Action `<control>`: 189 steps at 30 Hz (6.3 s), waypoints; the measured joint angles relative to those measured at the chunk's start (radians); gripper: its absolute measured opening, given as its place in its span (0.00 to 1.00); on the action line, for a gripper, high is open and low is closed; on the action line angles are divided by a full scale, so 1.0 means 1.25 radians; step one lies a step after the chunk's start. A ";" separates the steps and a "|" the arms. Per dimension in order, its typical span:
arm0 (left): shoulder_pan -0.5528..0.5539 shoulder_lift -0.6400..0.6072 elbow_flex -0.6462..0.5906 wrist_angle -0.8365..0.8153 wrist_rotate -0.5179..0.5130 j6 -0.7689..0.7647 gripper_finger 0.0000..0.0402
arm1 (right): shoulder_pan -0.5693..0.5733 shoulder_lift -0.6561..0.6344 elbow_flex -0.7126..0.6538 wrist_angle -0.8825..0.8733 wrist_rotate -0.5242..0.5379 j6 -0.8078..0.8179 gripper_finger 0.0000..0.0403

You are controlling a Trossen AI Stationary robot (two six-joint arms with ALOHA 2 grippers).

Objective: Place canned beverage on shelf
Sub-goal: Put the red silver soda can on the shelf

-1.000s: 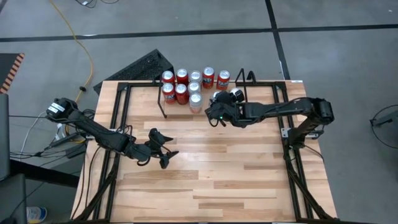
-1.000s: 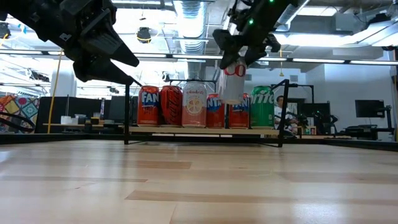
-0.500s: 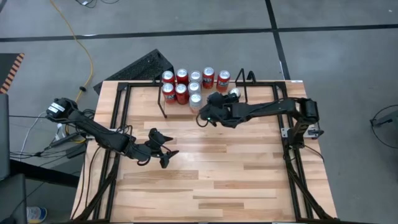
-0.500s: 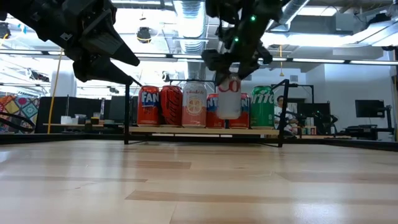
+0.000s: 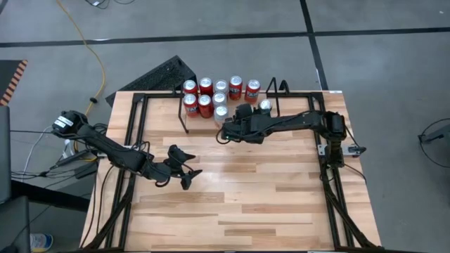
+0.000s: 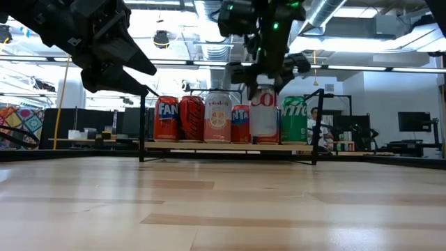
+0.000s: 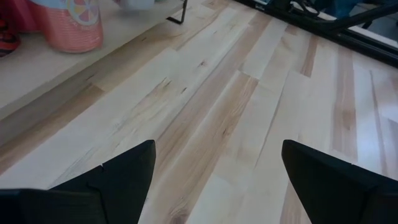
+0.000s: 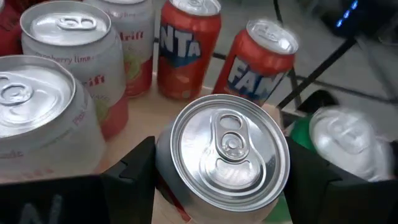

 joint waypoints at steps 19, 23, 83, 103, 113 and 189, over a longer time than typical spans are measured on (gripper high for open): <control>0.000 0.000 0.000 0.000 -0.001 -0.006 0.83 | 0.005 0.016 -0.001 0.017 -0.012 0.086 0.64; 0.000 0.000 0.000 0.001 -0.001 -0.006 0.83 | 0.001 0.016 -0.001 0.027 -0.017 0.048 0.69; -0.002 0.000 0.000 -0.042 0.023 -0.015 0.83 | -0.170 -0.275 -0.140 0.181 -0.663 -1.255 0.78; 0.000 0.000 0.000 -0.058 -0.003 -0.018 0.83 | -0.249 -0.192 -0.140 0.264 -0.764 -1.370 0.77; 0.001 0.000 0.000 -0.061 -0.005 -0.020 0.83 | -0.230 -0.195 -0.139 0.258 -0.765 -1.163 0.71; 0.001 0.000 0.000 -0.095 -0.013 -0.057 0.83 | -0.211 -0.114 -0.037 0.202 -0.701 -1.102 0.71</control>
